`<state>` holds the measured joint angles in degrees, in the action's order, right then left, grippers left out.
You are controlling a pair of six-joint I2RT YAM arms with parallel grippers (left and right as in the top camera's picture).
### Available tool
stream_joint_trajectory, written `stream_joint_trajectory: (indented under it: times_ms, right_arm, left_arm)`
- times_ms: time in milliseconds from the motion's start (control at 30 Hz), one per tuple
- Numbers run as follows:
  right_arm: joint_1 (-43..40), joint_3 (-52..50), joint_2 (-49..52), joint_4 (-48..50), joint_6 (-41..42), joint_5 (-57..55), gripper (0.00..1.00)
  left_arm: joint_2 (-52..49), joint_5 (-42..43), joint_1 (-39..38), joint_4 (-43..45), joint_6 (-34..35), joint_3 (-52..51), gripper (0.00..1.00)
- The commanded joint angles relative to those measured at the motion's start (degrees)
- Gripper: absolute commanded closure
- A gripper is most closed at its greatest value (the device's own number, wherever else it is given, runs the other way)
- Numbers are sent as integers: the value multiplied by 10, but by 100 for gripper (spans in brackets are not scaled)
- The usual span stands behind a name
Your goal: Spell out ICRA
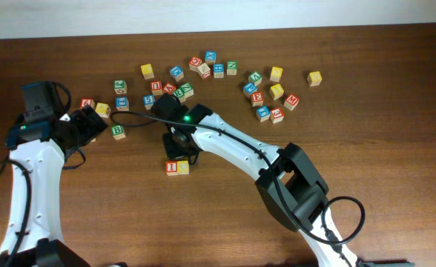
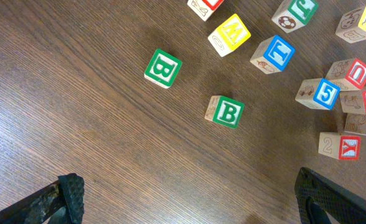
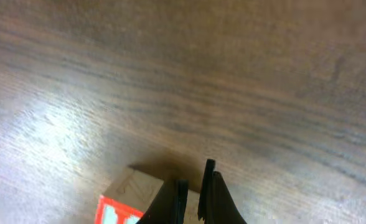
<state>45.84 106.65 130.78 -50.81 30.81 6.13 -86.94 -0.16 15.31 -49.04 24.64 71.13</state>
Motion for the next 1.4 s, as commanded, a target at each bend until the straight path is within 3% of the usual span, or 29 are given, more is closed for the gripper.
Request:
stream_joint_trajectory:
  times_ms: [0,600,833,867,900,1033,1367]
  right_arm:
    - [3,-3,-1,-14,-6,12,96]
    - [-3,6,-5,-14,-31,-24,96]
    - [-67,151,-45,-143,-64,-25,90]
    - [-76,165,-45,-162,-67,-25,86]
    - [-87,172,-45,-175,-73,-25,74]
    - [-136,169,-42,-213,-110,-26,2]
    - [-227,169,-41,-225,-111,-27,2]
  left_arm:
    - [-1,4,2,-1,1,2,1]
    - [-1,4,2,-1,2,2,1]
    - [-1,4,2,-1,1,2,1]
    - [-1,4,2,-1,1,2,1]
    - [-1,4,2,-1,1,2,0]
    - [-1,4,2,-1,1,2,1]
    - [-1,4,2,-1,2,2,1]
